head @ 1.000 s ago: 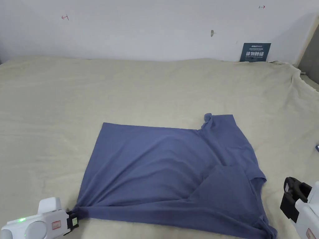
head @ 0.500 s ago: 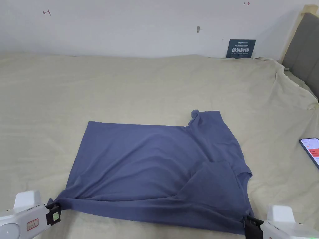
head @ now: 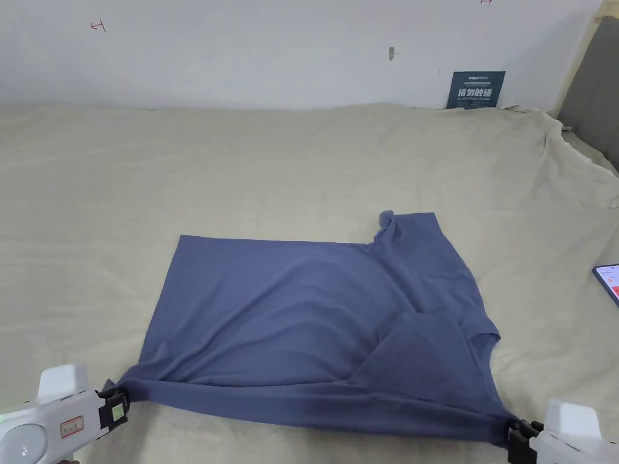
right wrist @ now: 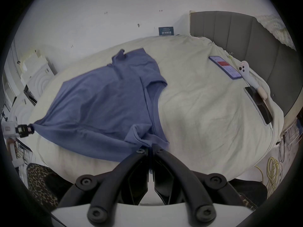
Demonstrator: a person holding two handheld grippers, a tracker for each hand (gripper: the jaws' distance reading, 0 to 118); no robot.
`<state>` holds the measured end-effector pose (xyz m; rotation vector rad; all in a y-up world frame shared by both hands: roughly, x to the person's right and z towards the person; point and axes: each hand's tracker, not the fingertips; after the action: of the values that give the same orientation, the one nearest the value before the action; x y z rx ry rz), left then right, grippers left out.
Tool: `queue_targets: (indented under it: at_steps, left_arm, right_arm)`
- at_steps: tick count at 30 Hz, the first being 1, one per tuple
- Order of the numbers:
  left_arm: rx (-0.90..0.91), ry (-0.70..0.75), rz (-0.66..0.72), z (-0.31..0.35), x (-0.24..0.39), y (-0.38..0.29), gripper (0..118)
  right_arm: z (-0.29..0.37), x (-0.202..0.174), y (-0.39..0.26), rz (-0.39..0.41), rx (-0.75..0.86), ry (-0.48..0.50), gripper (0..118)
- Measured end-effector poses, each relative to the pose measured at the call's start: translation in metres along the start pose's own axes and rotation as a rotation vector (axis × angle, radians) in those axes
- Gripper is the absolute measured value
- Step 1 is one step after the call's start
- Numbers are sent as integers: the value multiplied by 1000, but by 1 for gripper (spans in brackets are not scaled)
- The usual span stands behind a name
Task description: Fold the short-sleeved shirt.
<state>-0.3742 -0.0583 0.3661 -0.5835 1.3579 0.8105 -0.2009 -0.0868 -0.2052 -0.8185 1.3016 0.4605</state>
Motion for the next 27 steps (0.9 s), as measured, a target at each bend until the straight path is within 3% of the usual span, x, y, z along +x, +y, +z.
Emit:
queue_targets:
  at_steps: [13,27]
  left_arm:
    - [65,-27,13,-13,9,60,11]
    - [-126,48,-74,-126,37,123,11]
  right_arm:
    - [2,-4,90,-71,144,43,2]
    - [-107,-12,149,-75,-45,-73,2]
